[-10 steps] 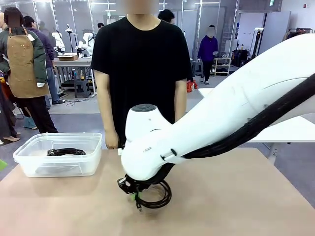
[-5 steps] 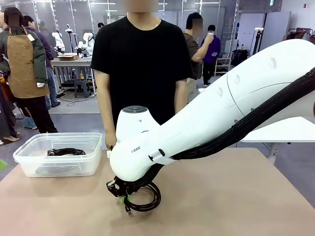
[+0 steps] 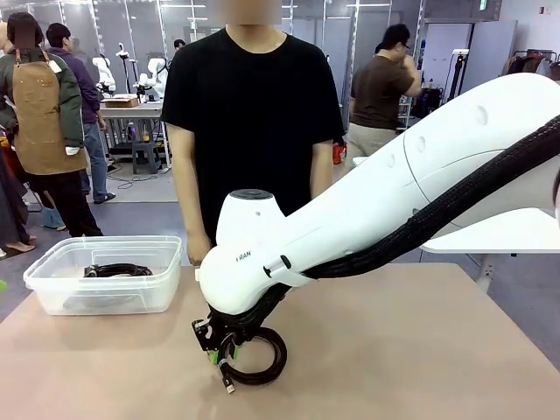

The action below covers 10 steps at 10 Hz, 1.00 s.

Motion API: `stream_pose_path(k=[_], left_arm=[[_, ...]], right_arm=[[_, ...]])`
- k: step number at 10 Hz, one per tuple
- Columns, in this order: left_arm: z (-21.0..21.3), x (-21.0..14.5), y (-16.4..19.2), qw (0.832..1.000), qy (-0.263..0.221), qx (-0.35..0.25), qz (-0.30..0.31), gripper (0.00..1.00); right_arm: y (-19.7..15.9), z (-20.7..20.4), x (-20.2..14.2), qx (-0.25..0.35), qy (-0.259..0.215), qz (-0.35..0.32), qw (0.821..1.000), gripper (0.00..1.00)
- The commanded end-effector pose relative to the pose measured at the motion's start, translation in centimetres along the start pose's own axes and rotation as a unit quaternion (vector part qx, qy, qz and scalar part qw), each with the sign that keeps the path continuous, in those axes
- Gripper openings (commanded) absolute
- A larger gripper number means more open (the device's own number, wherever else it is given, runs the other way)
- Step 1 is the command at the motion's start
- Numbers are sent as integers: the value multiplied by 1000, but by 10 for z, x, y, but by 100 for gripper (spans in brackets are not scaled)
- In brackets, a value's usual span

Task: Organize and store the cables.
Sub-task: Place the USB Extension Cable into the Organizing box.

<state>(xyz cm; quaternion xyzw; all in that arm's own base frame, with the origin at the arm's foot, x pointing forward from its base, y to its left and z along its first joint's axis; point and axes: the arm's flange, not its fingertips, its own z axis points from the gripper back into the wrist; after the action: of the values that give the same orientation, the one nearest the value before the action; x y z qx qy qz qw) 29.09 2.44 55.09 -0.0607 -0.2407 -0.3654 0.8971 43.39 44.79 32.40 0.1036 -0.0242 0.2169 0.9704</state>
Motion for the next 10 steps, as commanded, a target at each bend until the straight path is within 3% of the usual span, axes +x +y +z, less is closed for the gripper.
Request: stream_pose_path(k=[1,2,3,4,7,10], left_arm=[[14,13,-21,999,31,-2,9,100],[18,18,-28,998,52,-17,39,100],[23,25,-38,997,62,-24,44,100],[23,34,-46,996,70,-33,44,100],[-5,81,-84,992,111,-51,44,100],[-57,128,-131,984,136,-64,90,100]], right_arm=[[-19,15,-14,20,-24,6,999,100],[-29,28,-20,48,-33,18,998,100],[-46,50,-30,74,-58,36,995,94],[-67,69,-41,103,-78,55,990,100],[-139,124,-101,135,-133,100,977,100],[-201,159,-170,107,-188,138,967,100]])
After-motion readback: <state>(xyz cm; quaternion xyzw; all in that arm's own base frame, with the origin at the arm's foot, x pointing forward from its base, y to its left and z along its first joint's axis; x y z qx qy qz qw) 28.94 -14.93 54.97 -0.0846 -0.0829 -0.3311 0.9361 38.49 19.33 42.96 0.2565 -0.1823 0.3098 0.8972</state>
